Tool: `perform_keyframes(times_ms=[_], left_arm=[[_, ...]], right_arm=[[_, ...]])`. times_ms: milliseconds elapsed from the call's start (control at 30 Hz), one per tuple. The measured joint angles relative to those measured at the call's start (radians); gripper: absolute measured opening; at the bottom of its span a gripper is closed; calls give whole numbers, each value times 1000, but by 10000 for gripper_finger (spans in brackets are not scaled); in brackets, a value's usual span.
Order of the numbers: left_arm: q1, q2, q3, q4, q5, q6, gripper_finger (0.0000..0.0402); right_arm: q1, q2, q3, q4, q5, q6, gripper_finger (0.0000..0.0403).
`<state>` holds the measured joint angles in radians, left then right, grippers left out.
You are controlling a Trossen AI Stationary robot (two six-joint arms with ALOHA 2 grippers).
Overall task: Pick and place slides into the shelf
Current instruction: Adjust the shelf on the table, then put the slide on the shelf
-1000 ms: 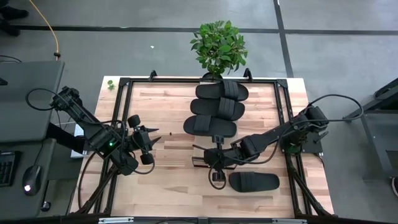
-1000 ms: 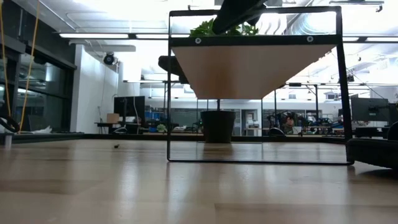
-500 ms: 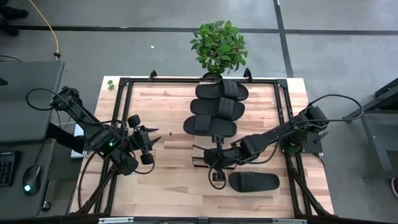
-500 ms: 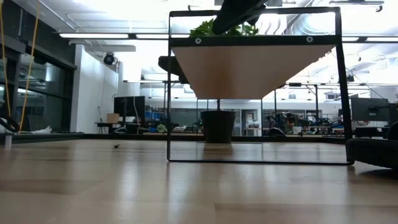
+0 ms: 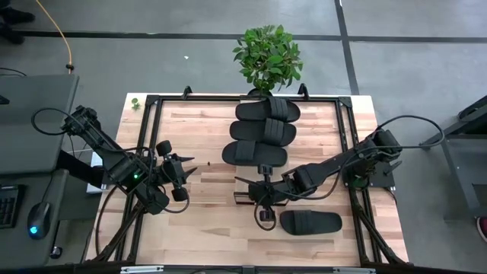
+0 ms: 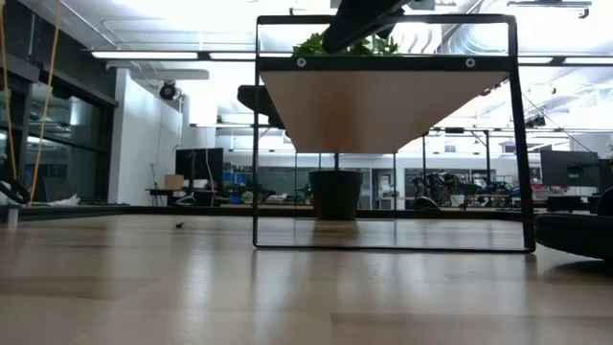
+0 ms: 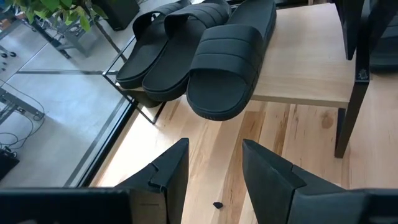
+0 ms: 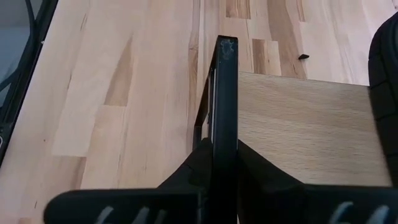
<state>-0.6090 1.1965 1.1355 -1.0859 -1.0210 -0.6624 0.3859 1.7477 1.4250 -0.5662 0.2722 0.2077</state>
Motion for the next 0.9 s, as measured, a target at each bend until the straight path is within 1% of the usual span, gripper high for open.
perform_keyframes(times_ms=[267, 367, 467, 700, 900], left_arm=[[0, 0, 0, 0, 0, 0, 134], [0, 0, 0, 0, 0, 0, 134], [0, 0, 0, 0, 0, 0, 134], [0, 0, 0, 0, 0, 0, 134], [0, 0, 0, 0, 0, 0, 134]], right_arm=[[0, 1, 0, 6, 0, -3, 19], [0, 1, 0, 7, -12, -5, 28], [-1, 1, 0, 15, -24, 2, 52], [0, 1, 0, 16, -25, 13, 124], [0, 1, 33, -15, -4, 9, 163]])
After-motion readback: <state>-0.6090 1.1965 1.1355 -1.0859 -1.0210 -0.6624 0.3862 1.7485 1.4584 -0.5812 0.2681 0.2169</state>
